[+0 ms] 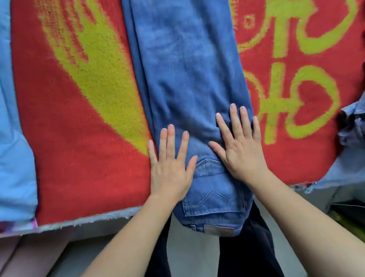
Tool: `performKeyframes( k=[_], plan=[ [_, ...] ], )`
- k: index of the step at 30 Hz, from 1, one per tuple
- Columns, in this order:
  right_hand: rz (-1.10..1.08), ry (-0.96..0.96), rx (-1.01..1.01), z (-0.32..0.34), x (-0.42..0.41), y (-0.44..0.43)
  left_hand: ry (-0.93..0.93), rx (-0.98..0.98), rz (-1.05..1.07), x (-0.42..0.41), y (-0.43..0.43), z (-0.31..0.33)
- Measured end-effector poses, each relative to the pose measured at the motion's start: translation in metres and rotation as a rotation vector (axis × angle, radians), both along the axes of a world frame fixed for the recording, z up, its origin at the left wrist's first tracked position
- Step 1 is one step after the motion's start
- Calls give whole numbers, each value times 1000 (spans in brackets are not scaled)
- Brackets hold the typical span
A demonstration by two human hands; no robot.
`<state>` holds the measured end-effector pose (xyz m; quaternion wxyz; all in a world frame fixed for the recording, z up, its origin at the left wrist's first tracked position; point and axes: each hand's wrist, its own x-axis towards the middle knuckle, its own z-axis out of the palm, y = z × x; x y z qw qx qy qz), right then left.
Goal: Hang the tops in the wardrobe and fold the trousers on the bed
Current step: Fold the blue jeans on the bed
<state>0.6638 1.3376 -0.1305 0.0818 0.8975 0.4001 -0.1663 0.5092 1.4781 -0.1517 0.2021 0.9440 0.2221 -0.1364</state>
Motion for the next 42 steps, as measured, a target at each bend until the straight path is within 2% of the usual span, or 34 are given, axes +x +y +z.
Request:
performKeyframes(
  k=[3,6,8,11,12,14,17,22,25,29,32,37,42],
  plan=[
    [-115,48,101,7,-2,-1,-64,-62,75,-5,-2,14],
    [-459,149,294,25,-14,-25,-42,-216,491,-27,-19,42],
    [-698,256,299,33,-29,-50,37,-334,746,-42,-34,54],
    [-976,533,232,40,-56,-89,157,-457,795,-61,-57,56],
    [-1000,614,201,40,-65,-100,183,-466,800,-64,-64,55],
    [-905,734,111,38,-87,-123,186,-459,828,-67,-81,52],
    [-800,826,147,25,-118,-152,122,-508,932,-72,-105,50],
    [-1031,1135,328,15,-132,-172,84,-609,1023,-89,-123,47],
    [-1106,1313,394,25,-128,-184,47,-895,1148,-97,-122,59],
    [-1261,1490,444,54,-125,-207,51,-1218,1161,-103,-140,90],
    [-1262,1553,502,74,-123,-220,-20,-1392,1177,-110,-162,117],
    [-1278,1587,536,110,-127,-244,-74,-1311,1295,-125,-199,154],
    [-1256,1450,466,137,-138,-264,-4,-1315,1416,-139,-220,173]
  ],
)
